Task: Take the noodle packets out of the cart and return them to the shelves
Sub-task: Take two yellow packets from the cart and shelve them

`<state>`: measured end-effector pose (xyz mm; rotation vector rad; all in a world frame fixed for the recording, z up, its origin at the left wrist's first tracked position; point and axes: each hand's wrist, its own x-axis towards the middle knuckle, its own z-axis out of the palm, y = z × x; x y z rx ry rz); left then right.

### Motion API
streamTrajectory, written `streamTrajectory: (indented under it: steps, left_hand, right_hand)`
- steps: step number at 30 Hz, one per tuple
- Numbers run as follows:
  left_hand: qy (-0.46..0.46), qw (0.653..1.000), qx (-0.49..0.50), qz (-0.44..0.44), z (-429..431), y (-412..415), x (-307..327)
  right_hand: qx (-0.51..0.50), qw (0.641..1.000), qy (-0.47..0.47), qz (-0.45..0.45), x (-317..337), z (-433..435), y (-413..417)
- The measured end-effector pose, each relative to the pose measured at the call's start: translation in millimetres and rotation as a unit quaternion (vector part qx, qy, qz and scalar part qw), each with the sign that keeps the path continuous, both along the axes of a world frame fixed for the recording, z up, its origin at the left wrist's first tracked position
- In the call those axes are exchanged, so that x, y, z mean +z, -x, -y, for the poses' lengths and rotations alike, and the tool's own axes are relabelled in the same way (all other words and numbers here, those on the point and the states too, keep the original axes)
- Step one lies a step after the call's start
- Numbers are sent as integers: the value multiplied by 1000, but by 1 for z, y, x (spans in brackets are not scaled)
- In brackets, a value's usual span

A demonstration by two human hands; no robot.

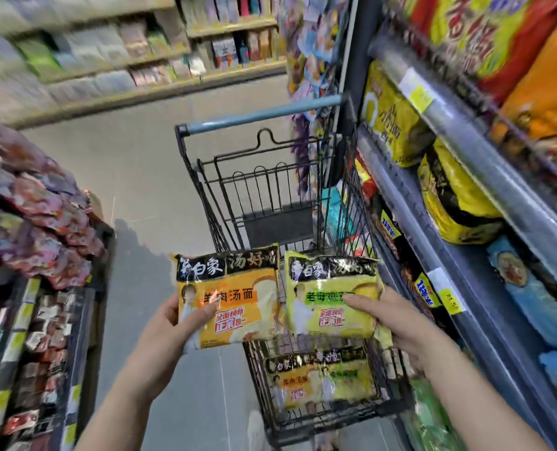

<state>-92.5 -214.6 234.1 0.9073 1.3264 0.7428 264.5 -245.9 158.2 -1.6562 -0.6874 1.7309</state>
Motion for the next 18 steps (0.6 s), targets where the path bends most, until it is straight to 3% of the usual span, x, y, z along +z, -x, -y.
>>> streamTrajectory:
  steps: [5,10,18]
  left_hand:
    - [-64,998,-18,19,-7,8,65]
    - [-120,992,-18,41,-14,17,116]
    - [-180,981,-24,60,-15,16,151]
  right_hand:
    - [-29,993,-106,-33,96,-1,-2]
    - [-42,978,-203,-11,176,2,-6]
    - [-25,958,-286,13,237,19,3]
